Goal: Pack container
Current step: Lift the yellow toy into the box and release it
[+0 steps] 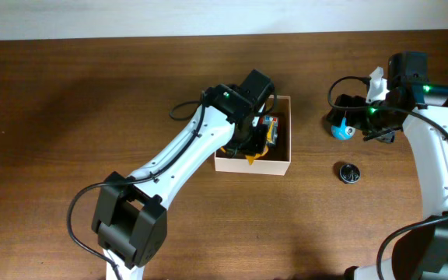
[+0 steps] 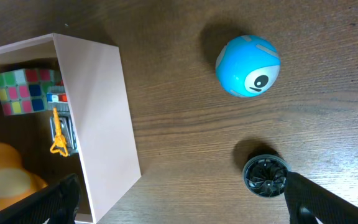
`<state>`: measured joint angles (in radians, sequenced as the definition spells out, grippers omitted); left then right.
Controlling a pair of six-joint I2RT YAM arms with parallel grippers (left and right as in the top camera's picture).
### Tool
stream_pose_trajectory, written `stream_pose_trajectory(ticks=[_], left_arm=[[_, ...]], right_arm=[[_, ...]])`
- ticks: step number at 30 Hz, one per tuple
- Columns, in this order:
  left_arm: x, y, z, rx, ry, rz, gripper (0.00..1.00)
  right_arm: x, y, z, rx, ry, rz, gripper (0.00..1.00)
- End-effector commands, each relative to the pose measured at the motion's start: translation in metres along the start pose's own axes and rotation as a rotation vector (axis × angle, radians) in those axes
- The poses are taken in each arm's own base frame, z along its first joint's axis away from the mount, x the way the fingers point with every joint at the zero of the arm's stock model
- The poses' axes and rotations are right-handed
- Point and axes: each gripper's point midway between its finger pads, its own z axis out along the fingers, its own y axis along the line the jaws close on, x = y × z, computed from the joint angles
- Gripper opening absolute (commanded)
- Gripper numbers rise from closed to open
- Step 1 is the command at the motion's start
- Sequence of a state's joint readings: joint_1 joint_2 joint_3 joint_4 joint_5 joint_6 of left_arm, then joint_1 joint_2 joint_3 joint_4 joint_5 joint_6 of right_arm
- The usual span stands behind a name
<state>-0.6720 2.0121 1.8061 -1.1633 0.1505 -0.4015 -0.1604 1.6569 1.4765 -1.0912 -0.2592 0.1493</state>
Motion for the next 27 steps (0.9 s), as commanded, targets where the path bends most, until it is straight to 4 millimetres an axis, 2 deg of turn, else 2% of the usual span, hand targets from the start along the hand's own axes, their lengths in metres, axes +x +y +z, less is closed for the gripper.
stream_pose_trajectory(ticks=[1,3,8,12,15,19,22,27], left_arm=[[0.004,-0.001,-0.001,0.011,0.019,-0.028,0.28],[0.004,-0.001,0.000,0.011,0.020,-0.028,0.36],[0.005,0.001,0.014,-0.001,0.046,-0.032,0.42],[0.002,0.005,0.026,-0.006,0.056,-0.040,0.42],[-0.003,0.008,0.025,-0.001,0.042,-0.048,0.42],[-0.004,0.001,0.019,0.037,0.046,-0.050,0.44],[-0.009,-0.003,0.008,0.043,0.031,-0.046,0.54],[-0.019,-0.012,-0.023,0.058,-0.008,0.002,0.68]], right_arm=[[-0.007,-0.001,-0.005,0.008,-0.022,-0.003,0.99],[-0.007,-0.001,-0.005,0.007,-0.022,-0.004,0.99],[-0.005,-0.001,-0.005,0.008,-0.015,-0.002,0.99],[-0.003,-0.002,-0.005,0.009,-0.007,0.000,0.99],[-0.003,-0.002,-0.005,0.009,-0.007,0.000,0.99],[-0.003,-0.002,-0.005,0.010,-0.008,0.000,0.99],[-0.003,-0.001,-0.005,0.009,-0.009,-0.001,0.99],[-0.004,-0.001,-0.005,0.009,-0.011,-0.001,0.99]])
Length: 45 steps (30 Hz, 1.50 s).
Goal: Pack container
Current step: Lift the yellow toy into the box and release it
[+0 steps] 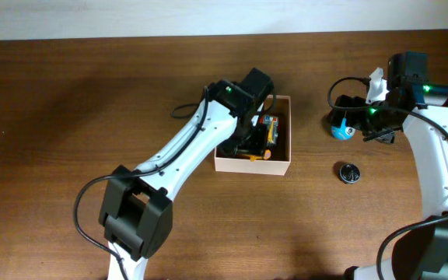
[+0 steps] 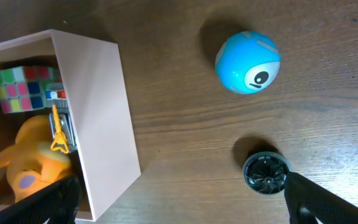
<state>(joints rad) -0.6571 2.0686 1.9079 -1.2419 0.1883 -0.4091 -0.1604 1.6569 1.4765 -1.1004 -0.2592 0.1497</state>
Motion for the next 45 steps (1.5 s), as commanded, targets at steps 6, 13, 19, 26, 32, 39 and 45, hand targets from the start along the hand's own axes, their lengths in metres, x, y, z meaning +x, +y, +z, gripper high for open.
stream_pose_trajectory(ticks=[6,13,19,26,32,39,45], left_arm=[[-0.026,-0.007,-0.036,-0.008,-0.116,0.079,0.52],[-0.029,0.010,0.000,-0.105,-0.065,0.070,0.02],[-0.013,0.000,0.052,-0.067,0.081,0.125,0.02],[-0.008,-0.008,0.060,-0.012,0.114,0.175,0.05],[-0.010,-0.007,0.055,-0.010,0.108,0.171,0.15],[-0.049,-0.002,-0.014,-0.096,-0.080,0.179,0.47],[-0.082,0.020,-0.079,-0.188,-0.266,0.148,0.69]], right_arm=[[-0.006,-0.001,-0.005,0.008,-0.020,-0.004,0.99],[-0.006,-0.001,-0.005,0.008,-0.020,-0.004,0.99],[-0.006,-0.001,-0.005,0.008,-0.020,-0.004,0.99],[-0.006,-0.001,-0.005,0.008,-0.020,-0.004,0.99],[-0.006,-0.001,-0.005,0.008,-0.020,-0.004,0.99],[-0.015,0.000,-0.006,0.003,-0.055,-0.013,0.99],[-0.021,-0.004,-0.006,0.027,-0.083,-0.017,0.99]])
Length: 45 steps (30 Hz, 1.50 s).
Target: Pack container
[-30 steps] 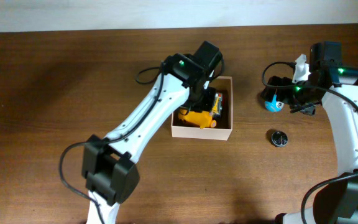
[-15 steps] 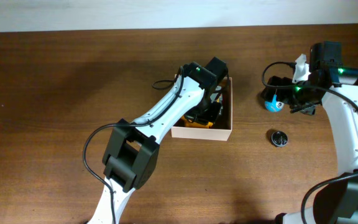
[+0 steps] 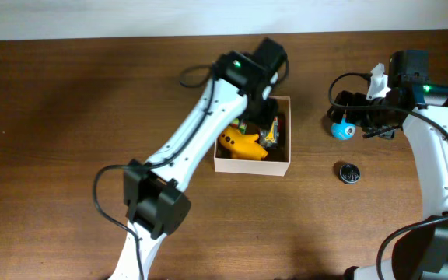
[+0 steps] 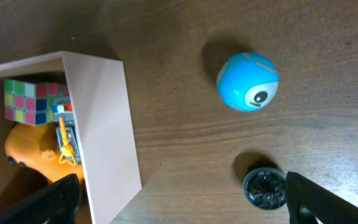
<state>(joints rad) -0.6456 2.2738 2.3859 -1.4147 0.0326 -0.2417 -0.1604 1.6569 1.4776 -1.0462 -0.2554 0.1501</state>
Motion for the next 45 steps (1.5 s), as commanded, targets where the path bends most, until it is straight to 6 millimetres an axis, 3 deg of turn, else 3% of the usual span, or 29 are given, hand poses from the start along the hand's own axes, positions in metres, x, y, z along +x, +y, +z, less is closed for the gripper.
stream_pose_trajectory(ticks=[1,6,11,16,19,25,30,36,38,42,45], left_arm=[[-0.021,0.035,-0.042,-0.090,-0.124,-0.029,0.70],[-0.028,0.077,-0.047,-0.123,-0.134,-0.077,0.74],[-0.027,0.119,-0.050,-0.143,-0.123,-0.159,0.75],[-0.014,0.147,-0.052,-0.169,-0.075,-0.197,0.75],[-0.007,0.164,-0.054,-0.187,-0.050,-0.218,0.76],[0.002,0.191,-0.057,-0.202,-0.029,-0.277,0.78],[0.010,0.205,-0.059,-0.211,-0.005,-0.309,0.81],[0.016,0.215,-0.062,-0.217,0.006,-0.333,0.81],[0.016,0.222,-0.065,-0.220,-0.003,-0.348,0.81],[0.022,0.242,-0.082,-0.234,-0.031,-0.394,0.81],[0.036,0.266,-0.109,-0.281,-0.059,-0.449,0.82]], right_arm=[[-0.010,-0.010,-0.005,0.057,-0.035,-0.004,0.99],[-0.013,-0.036,0.003,0.199,-0.033,0.027,0.99],[-0.015,-0.044,0.034,0.206,0.013,0.034,0.99],[-0.018,-0.052,0.068,0.211,0.046,0.039,1.00],[-0.015,-0.058,0.087,0.216,0.081,0.044,0.90],[-0.019,-0.066,0.121,0.219,0.093,0.045,0.86],[-0.026,-0.062,0.127,0.193,0.066,0.042,0.81],[-0.017,-0.066,0.134,0.198,0.104,0.048,0.80],[-0.014,-0.067,0.138,0.199,0.114,0.050,0.74],[-0.013,-0.067,0.139,0.199,0.120,0.051,0.58],[-0.017,-0.064,0.130,0.197,0.106,0.048,0.53]])
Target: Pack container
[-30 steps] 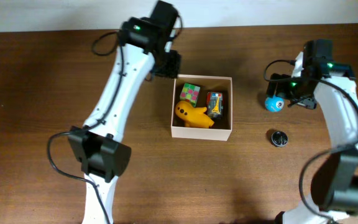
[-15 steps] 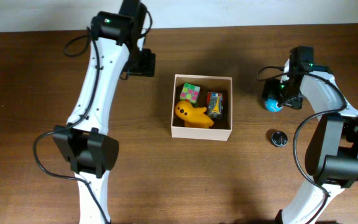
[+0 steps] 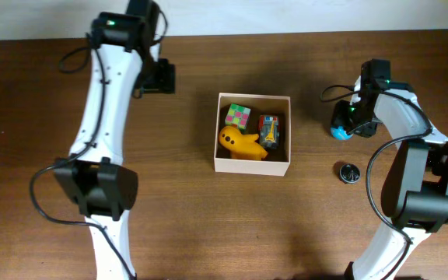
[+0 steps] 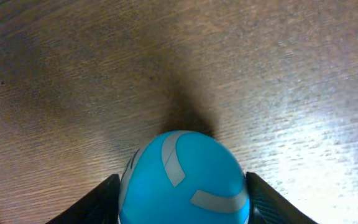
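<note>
An open cream box (image 3: pixel 252 164) at mid-table holds a coloured puzzle cube (image 3: pixel 238 116), a yellow duck (image 3: pixel 242 143) and a small red and grey toy (image 3: pixel 268 131). To its right a blue ball (image 4: pixel 184 177) with grey stripes rests on the table. My right gripper (image 4: pixel 184 208) is down over the ball, a finger (image 4: pixel 95 202) pressed against each side. In the overhead view the ball (image 3: pixel 339 131) peeks out from under that gripper. My left gripper (image 3: pixel 160 78) is far back left, away from the box, with nothing seen in it.
A small black round part (image 3: pixel 350 172) lies on the wooden table (image 3: pixel 208 225) in front of the ball. The left arm (image 3: pixel 103 117) stretches along the left side. A pale wall edge runs along the back.
My left arm has left the box and swung to the far back left. My right gripper has dropped from above the table onto the blue ball, fingers now at its sides.
At first my left gripper was down in the box with the yellow duck, while my right hovered open above the ball. The duck then lay in the box and the left gripper stood at the box's back rim. Now the left is away and the right is around the ball.
</note>
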`<state>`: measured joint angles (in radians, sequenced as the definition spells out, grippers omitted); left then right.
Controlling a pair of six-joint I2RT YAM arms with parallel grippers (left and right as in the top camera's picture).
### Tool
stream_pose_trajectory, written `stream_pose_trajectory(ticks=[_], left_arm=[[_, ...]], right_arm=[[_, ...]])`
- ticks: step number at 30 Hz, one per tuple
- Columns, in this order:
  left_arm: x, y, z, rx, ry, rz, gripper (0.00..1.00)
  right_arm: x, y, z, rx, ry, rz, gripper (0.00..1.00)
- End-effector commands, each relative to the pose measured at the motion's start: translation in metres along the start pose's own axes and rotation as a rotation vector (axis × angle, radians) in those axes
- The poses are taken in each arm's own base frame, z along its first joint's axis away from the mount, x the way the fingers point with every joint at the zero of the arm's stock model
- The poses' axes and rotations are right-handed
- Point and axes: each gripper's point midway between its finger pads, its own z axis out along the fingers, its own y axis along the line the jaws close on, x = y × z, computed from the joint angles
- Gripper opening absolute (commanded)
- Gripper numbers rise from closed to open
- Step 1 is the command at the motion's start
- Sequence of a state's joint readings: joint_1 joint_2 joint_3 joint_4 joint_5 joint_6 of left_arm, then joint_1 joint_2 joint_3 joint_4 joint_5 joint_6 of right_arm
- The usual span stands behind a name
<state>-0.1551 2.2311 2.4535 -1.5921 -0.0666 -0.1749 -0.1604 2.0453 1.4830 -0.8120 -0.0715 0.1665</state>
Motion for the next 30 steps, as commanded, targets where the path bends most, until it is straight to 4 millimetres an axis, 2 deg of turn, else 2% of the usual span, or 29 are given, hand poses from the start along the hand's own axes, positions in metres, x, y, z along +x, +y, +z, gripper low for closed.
stream_pose_trajectory(ticks=[1,3,5,6,11,14,18,21,25,30], left_arm=[[-0.001,0.049,-0.049,-0.063,-0.105,-0.073,0.82],[0.003,0.071,-0.065,-0.091,-0.130,-0.115,0.86],[0.007,0.090,-0.079,-0.099,-0.157,-0.157,0.99],[0.010,0.103,-0.089,-0.107,-0.175,-0.188,0.99],[0.018,0.134,-0.104,-0.127,-0.199,-0.261,0.99],[0.021,0.147,-0.104,-0.137,-0.198,-0.291,0.99],[0.022,0.155,-0.104,-0.143,-0.197,-0.309,0.99],[0.022,0.155,-0.104,-0.143,-0.197,-0.310,0.99],[0.021,0.155,-0.104,-0.143,-0.201,-0.310,0.99],[0.014,0.156,-0.106,-0.142,-0.229,-0.312,0.99]], right_arm=[[-0.007,0.003,-0.012,-0.011,-0.021,0.006,0.51],[-0.012,0.009,-0.026,-0.023,-0.053,-0.003,0.48],[-0.017,0.019,-0.045,-0.049,-0.091,-0.020,0.48],[-0.019,0.029,-0.059,-0.070,-0.115,-0.037,0.48],[-0.014,0.066,-0.101,-0.120,-0.183,-0.114,0.45],[-0.004,0.097,-0.124,-0.157,-0.220,-0.187,0.43],[0.012,0.141,-0.144,-0.205,-0.261,-0.291,0.44],[0.020,0.173,-0.149,-0.243,-0.289,-0.362,0.43],[0.024,0.207,-0.144,-0.277,-0.321,-0.429,0.44],[0.037,0.237,-0.115,-0.291,-0.282,-0.490,0.43]])
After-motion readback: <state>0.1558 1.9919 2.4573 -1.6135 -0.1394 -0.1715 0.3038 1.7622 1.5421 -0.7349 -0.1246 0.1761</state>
